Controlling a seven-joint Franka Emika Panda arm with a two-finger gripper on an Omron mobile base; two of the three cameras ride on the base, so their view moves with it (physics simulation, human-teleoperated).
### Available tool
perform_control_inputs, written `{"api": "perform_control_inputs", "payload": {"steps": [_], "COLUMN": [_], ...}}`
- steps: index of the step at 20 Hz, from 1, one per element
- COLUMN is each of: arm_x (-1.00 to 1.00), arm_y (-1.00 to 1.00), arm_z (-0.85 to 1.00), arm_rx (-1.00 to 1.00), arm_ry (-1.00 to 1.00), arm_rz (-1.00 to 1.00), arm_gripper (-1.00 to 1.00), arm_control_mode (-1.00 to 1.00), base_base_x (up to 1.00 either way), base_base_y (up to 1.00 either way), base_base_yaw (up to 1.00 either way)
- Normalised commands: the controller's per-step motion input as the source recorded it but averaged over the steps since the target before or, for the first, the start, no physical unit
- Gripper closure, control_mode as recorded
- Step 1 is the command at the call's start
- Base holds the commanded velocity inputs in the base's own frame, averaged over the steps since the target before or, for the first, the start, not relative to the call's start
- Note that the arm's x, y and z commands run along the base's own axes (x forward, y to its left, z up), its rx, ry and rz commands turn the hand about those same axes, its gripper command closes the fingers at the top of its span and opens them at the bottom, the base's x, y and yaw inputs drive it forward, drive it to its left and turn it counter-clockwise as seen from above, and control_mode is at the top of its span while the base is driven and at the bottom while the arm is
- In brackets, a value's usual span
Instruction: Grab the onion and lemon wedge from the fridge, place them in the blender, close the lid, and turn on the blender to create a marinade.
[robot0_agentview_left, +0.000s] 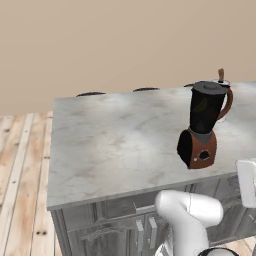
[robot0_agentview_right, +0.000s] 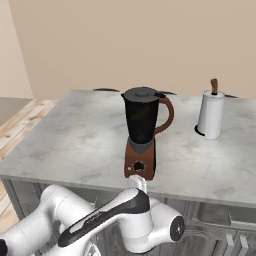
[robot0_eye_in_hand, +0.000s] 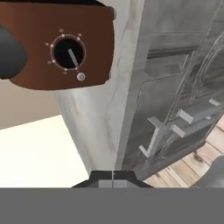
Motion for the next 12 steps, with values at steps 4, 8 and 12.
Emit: {"api": "perform_control_inputs", "payload": {"steps": [4,8,12], "arm_x": [0.33,0.13,0.22], "arm_y": [0.75,0.81,0.48], "arm_z": [0.00,0.00,0.00], "arm_rx": [0.29,0.19,0.00], "arm_ry": [-0.06,-0.16,-0.11], "arm_rz": [-0.03,-0.07,-0.22], "arm_gripper": [1.00,1.00,1.00], "arm_control_mode": [-1.00,-1.00,-1.00], "base_base_x": [0.00,0.00,0.00], "base_base_y": [0.00,0.00,0.00], "base_base_yaw": [0.00,0.00,0.00]}}
